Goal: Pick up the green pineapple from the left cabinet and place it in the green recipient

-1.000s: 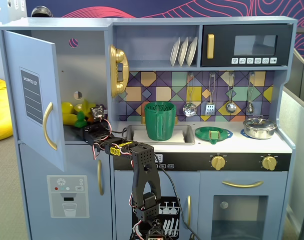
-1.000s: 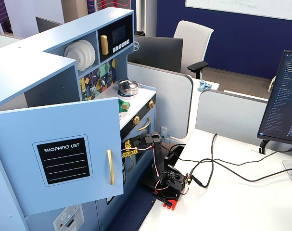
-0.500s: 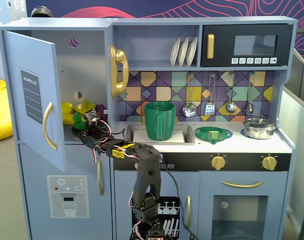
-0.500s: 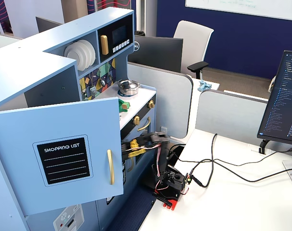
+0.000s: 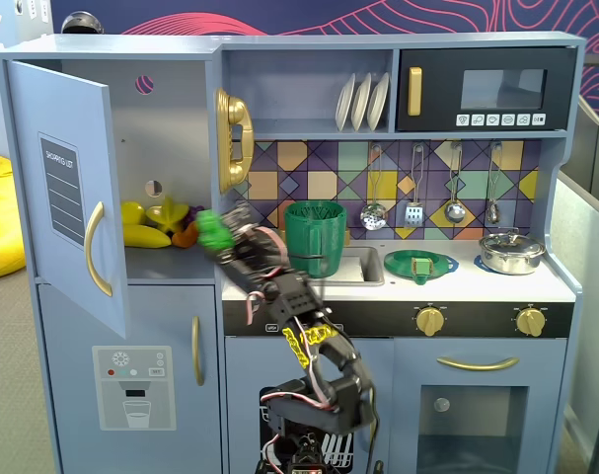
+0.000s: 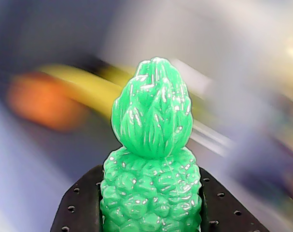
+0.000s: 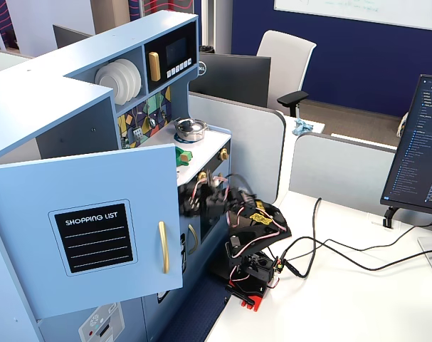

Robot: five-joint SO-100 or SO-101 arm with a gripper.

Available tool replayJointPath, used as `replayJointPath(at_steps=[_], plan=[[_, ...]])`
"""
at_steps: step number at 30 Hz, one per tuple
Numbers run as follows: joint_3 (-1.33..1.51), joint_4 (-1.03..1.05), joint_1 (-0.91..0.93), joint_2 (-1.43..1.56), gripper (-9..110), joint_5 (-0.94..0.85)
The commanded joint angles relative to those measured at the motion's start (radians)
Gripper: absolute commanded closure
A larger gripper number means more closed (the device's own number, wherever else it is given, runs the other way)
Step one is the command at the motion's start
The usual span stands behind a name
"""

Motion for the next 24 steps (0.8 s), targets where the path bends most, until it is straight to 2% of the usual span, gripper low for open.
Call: replayJointPath(at_steps=[1, 7, 12, 16, 24], plan=[[-0.152, 0.038, 0.235, -0.038, 101, 0.1], [-0.364, -0.14, 0.422, -0.353, 101, 0.169], [-0.644, -0.195, 0.526, -0.672, 101, 0.235], [-0.845, -0.189, 0.572, -0.884, 101, 0.253], [-0.994, -0.209, 0.601, -1.118, 101, 0.215]])
